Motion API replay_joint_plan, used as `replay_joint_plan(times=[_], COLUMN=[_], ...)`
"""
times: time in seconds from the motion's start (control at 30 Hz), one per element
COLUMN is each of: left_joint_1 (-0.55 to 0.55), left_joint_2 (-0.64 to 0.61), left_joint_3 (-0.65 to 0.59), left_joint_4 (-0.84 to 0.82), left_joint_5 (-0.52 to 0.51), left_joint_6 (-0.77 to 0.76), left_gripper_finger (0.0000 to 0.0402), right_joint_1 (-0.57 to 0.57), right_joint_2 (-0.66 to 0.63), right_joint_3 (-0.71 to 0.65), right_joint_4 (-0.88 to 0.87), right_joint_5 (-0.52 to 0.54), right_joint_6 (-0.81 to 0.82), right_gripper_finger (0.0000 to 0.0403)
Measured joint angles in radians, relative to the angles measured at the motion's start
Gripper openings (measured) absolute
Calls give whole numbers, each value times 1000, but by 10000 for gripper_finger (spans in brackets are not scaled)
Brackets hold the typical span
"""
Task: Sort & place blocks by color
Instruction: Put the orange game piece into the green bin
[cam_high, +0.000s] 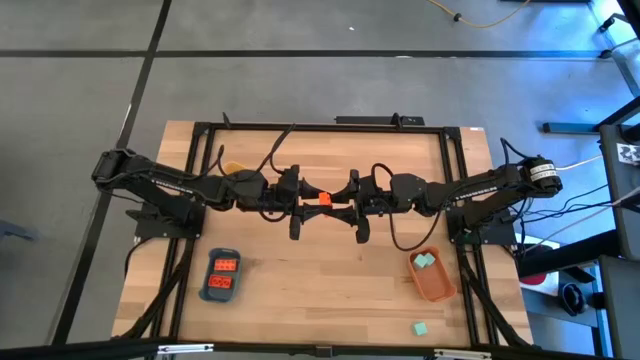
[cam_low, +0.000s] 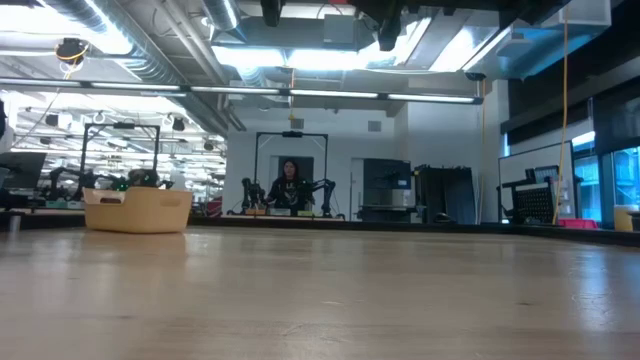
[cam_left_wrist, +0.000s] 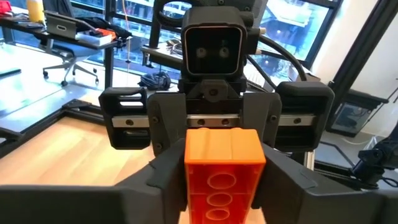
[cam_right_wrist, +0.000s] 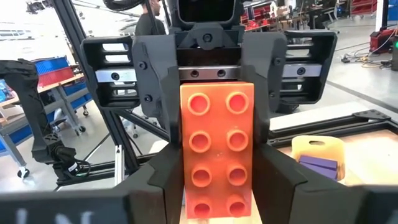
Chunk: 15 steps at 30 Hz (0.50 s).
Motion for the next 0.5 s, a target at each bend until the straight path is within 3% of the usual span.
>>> replay_joint_plan(times=[0.1,0.37,0.5], left_joint_1=[2,11,11], left_joint_2=[0,0,1], left_joint_3=[0,0,0], left_joint_4=[-2,-13,-25], left_joint_5=[11,26,30], left_joint_6=[0,1,9], left_gripper_finger=[128,128,128], right_joint_1=[0,0,0], right_joint_2=[0,1,0], right_joint_3=[0,0,1], right_joint_4=[-1,-4,-20], right_joint_5=[2,2,-2], right_joint_6=[0,2,36], right_gripper_finger=[143,143,202])
